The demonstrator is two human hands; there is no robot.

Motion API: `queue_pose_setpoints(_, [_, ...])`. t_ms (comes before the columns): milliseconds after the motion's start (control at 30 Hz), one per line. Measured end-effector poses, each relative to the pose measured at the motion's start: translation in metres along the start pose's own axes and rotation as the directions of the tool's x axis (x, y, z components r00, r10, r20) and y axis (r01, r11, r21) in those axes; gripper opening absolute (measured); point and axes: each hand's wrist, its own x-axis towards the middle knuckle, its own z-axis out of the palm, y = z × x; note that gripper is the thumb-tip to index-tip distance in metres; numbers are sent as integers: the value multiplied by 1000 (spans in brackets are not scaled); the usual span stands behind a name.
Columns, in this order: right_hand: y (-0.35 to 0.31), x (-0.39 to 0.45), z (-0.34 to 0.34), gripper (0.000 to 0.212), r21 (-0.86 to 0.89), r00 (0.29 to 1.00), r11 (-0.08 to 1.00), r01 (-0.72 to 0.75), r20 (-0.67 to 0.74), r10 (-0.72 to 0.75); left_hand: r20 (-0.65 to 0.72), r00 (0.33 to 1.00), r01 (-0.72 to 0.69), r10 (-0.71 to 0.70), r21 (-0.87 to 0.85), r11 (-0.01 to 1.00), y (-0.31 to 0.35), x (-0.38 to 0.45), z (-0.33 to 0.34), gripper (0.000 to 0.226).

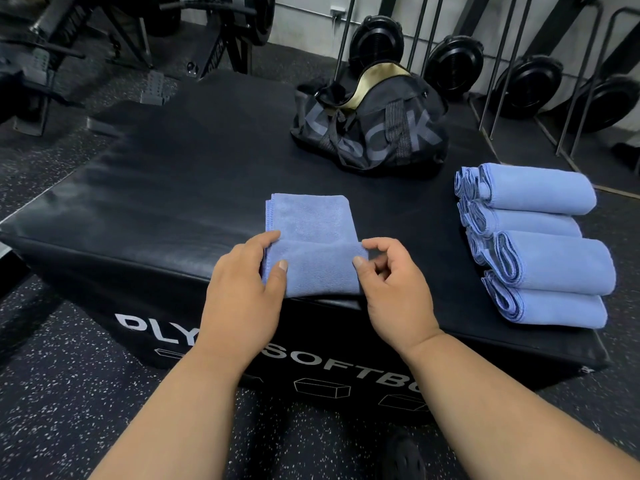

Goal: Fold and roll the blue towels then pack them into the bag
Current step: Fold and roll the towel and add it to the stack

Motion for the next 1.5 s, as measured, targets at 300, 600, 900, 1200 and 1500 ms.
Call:
queue_pose_setpoints(300, [-8,-2,-1,21,-140,1000,990,-19,-19,16,-44,999,14,-15,-31,999,0,6,2,18])
queue_pose_setpoints(600, [2,-7,-1,30,-215,979,955,204,16,-205,255,956,-198,146,188,962,-4,-2,-10,73])
queue_pose_setpoints(900, [-1,-3,-16,61,-350,907,891,289,398,-138,278,958,-159,76,289,944,-4,0,-9,80])
queue_pose_setpoints(1200, [-4,1,-31,66,-265,906,921,286,389,-169,246,961,-139,128,26,990,1,4,-34,12])
queue_pose_setpoints(1500, [-30,-4,-20,13,136,932,989,-58,362,5,218,967,173,-129,-196,965,-4,7,-44,35])
